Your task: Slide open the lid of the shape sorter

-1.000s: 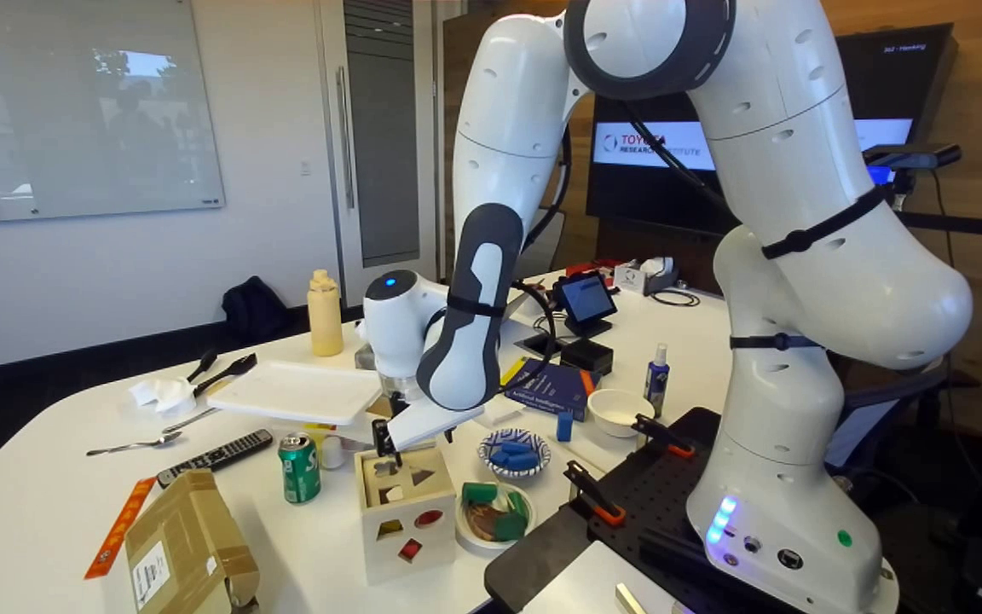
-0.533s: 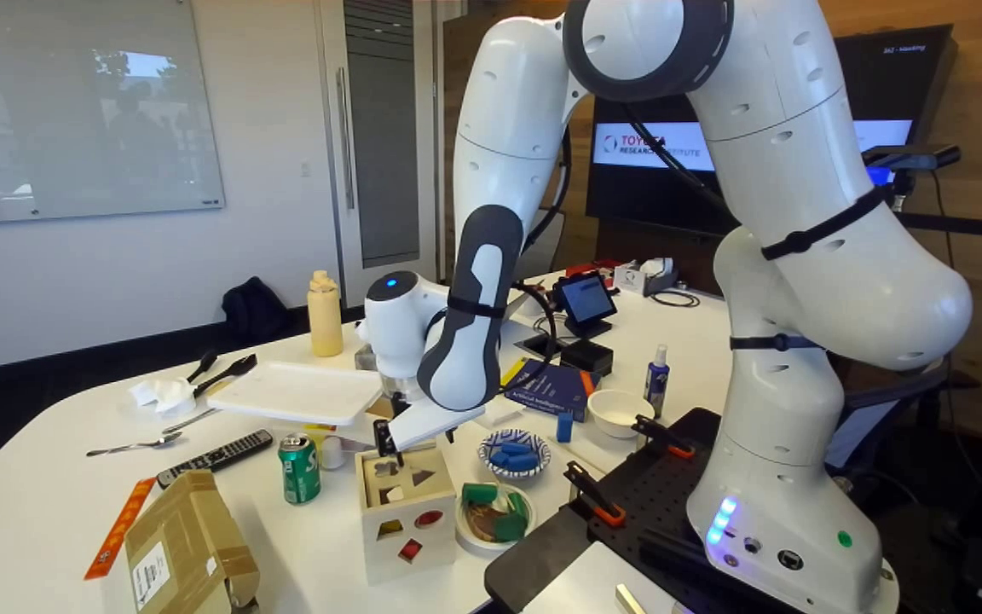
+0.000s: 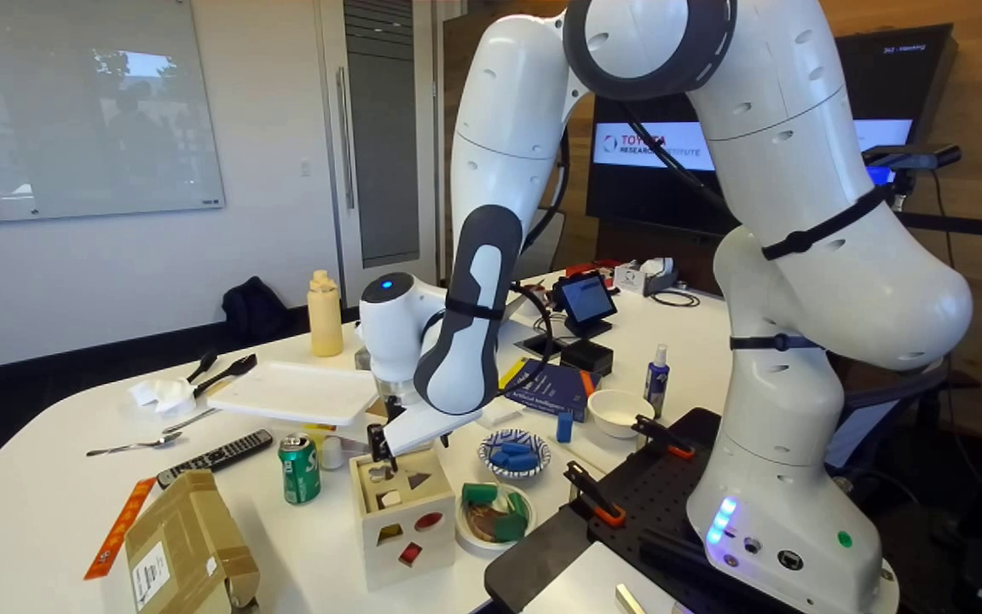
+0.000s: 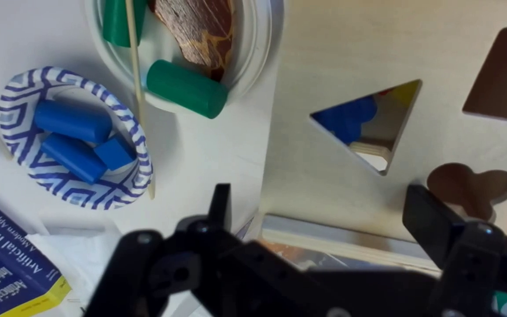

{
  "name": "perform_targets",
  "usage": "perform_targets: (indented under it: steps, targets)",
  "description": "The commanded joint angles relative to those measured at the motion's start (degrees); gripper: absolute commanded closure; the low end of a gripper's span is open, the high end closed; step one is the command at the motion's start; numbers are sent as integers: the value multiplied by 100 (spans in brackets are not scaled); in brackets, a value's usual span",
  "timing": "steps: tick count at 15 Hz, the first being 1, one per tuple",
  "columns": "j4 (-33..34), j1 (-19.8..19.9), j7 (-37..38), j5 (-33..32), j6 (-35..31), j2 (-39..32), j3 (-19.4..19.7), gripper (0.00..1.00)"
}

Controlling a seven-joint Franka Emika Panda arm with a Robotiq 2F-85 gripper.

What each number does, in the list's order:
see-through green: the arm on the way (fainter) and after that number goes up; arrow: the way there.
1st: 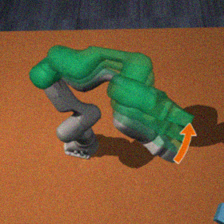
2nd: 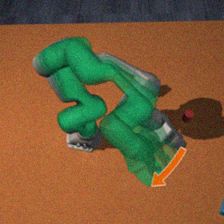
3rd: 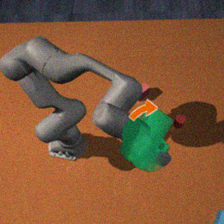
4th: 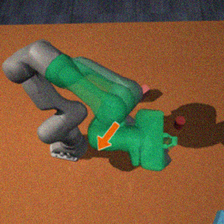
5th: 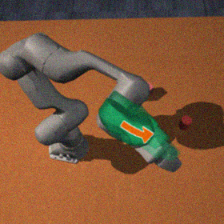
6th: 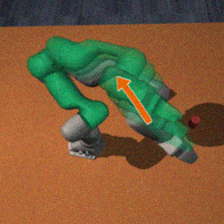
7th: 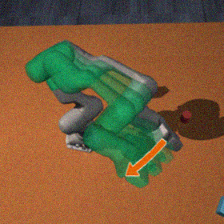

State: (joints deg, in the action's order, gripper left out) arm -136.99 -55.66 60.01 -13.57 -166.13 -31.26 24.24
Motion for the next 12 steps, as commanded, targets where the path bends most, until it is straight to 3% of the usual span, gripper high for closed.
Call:
perform_targets:
  steps: [1, 12]
  targets:
    - [-25, -204, 148, -10, -25, 57, 27, 0]
    - [59, -696, 224, -98, 0, -18, 289, 0]
